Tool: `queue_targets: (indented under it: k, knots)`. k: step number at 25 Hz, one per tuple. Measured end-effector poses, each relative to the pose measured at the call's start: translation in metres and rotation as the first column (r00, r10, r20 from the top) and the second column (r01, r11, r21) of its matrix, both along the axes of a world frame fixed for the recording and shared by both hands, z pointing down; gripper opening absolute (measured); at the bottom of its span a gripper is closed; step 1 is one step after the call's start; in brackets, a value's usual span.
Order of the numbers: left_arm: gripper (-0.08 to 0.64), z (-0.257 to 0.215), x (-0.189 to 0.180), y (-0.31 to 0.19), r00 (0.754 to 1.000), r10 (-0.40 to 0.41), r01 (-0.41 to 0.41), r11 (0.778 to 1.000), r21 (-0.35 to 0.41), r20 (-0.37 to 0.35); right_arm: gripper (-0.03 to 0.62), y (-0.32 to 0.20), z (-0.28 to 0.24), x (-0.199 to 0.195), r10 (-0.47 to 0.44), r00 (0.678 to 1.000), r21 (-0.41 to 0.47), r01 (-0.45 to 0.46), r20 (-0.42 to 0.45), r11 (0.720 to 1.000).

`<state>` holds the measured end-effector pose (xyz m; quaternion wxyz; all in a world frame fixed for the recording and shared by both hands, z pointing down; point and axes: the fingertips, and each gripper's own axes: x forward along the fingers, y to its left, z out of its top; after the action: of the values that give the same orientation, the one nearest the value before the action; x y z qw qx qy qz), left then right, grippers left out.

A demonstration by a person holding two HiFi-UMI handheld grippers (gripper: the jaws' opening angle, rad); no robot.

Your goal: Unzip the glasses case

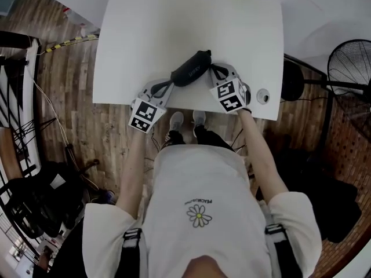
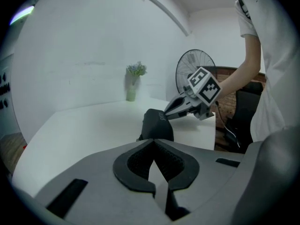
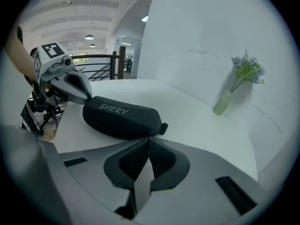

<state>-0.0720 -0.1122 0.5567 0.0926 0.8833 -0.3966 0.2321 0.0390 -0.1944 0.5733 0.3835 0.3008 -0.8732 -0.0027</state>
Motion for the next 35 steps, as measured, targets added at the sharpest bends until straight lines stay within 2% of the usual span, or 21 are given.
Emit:
queue_targets:
  k: [4, 11, 18, 25, 28, 31, 33, 35]
  knots:
    - [0.012, 0.0, 0.018, 0.007, 0.999, 0.047, -0.047, 0.999, -0.007, -0.023, 0.006, -0.018, 0.0, -0.006, -0.001, 1.0, 0.006, 0.001, 0.003, 1.0]
    - [0.012, 0.001, 0.059, 0.011, 0.99, 0.138, -0.138, 0.99, -0.02, -0.034, 0.008, -0.024, -0.011, -0.033, -0.065, 0.998, 0.026, 0.064, 0.018, 0.998]
    - [0.012, 0.005, 0.093, 0.004, 0.974, 0.225, -0.226, 0.974, -0.031, -0.035, 0.006, -0.012, -0.027, -0.061, -0.211, 0.977, 0.047, 0.21, 0.032, 0.977]
    - [0.012, 0.007, 0.111, 0.001, 0.966, 0.255, -0.257, 0.966, -0.036, -0.048, 0.006, -0.006, -0.033, -0.065, -0.228, 0.97, 0.025, 0.226, 0.086, 0.974]
    - [0.012, 0.002, 0.111, 0.001, 0.964, 0.258, -0.26, 0.965, -0.032, -0.061, 0.007, -0.007, -0.037, -0.055, -0.169, 0.979, 0.029, 0.167, 0.112, 0.986]
    - [0.012, -0.026, 0.093, -0.004, 0.976, 0.203, -0.203, 0.979, 0.012, -0.081, 0.007, -0.008, -0.054, -0.034, -0.034, 0.98, 0.033, 0.028, 0.196, 0.999]
    - [0.012, -0.05, 0.069, -0.019, 0.992, 0.107, -0.101, 0.992, 0.075, -0.073, 0.008, -0.003, -0.066, -0.019, 0.072, 0.955, 0.008, -0.077, 0.287, 0.997]
    - [0.014, -0.065, 0.046, -0.037, 0.999, 0.039, -0.039, 0.99, 0.136, -0.002, 0.008, 0.009, -0.073, -0.005, 0.191, 0.911, -0.056, -0.183, 0.367, 0.982]
